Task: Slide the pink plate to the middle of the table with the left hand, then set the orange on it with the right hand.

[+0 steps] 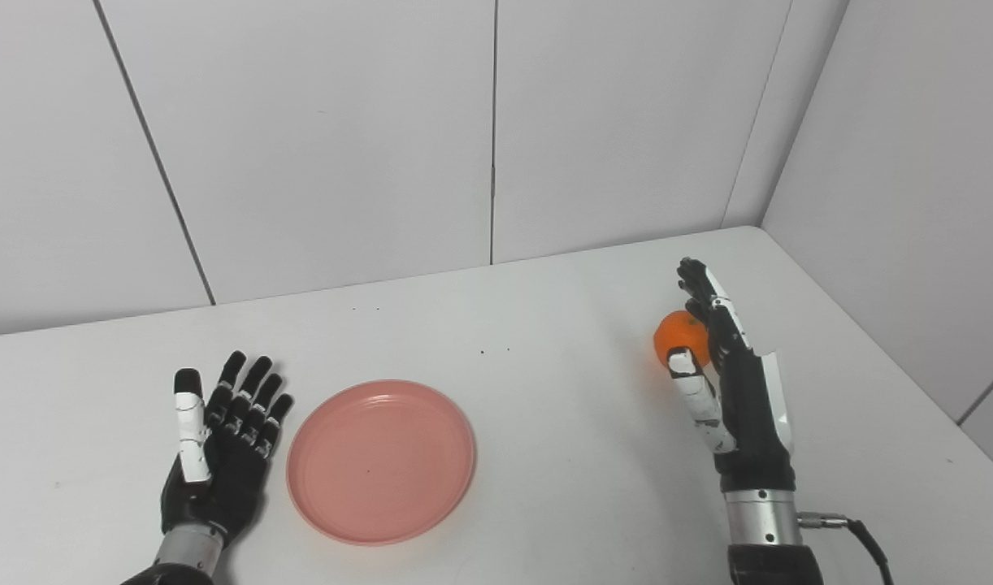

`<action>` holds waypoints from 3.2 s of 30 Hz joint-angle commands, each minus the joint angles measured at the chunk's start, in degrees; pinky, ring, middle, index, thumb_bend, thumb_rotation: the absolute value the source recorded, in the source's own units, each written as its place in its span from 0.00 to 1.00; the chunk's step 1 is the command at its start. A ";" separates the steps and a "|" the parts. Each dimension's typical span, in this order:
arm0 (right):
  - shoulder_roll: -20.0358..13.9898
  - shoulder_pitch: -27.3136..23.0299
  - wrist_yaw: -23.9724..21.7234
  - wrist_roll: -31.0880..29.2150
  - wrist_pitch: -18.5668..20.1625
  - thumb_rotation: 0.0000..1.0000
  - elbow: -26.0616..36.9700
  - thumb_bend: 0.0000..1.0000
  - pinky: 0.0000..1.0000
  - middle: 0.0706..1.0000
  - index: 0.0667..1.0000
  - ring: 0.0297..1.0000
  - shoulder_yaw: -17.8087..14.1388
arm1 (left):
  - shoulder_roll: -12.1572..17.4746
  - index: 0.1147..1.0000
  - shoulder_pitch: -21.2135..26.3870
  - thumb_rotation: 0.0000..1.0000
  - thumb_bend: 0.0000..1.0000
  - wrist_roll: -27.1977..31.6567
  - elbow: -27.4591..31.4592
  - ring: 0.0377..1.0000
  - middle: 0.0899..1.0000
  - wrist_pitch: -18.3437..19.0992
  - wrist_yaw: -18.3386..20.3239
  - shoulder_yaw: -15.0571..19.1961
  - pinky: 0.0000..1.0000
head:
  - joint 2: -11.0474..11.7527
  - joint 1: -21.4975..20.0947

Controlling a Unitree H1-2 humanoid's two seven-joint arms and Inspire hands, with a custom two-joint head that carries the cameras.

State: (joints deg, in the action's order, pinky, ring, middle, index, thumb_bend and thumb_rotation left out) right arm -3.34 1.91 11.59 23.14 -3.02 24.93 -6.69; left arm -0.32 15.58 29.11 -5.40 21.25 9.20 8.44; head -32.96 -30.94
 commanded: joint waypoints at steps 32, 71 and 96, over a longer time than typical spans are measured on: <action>-23.49 -13.86 -21.18 29.07 15.69 1.00 -5.84 0.90 0.84 0.84 0.82 0.86 0.44 | 1.45 1.00 -3.75 0.82 0.82 1.82 -0.77 1.00 0.97 5.58 -2.30 -1.30 1.00 | 0.20 -0.80; -27.30 -21.31 -20.56 29.97 18.33 0.93 -30.19 0.91 0.70 0.80 0.78 0.80 8.13 | 1.92 1.00 -5.00 0.80 0.83 2.49 -0.05 1.00 0.96 5.39 -2.02 -2.43 1.00 | -0.25 0.06; -26.01 -17.87 -7.38 23.46 12.11 0.46 -35.66 0.56 0.12 0.18 0.25 0.15 12.83 | 2.82 1.00 -4.29 0.78 0.86 3.12 0.33 0.99 0.95 5.60 -2.51 -2.71 1.00 | -1.45 0.46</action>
State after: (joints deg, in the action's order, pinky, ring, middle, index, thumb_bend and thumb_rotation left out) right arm -28.79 -16.22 3.74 47.29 11.49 -11.08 5.46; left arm 1.85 13.65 32.84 -3.02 22.07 9.11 6.11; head -34.45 -30.50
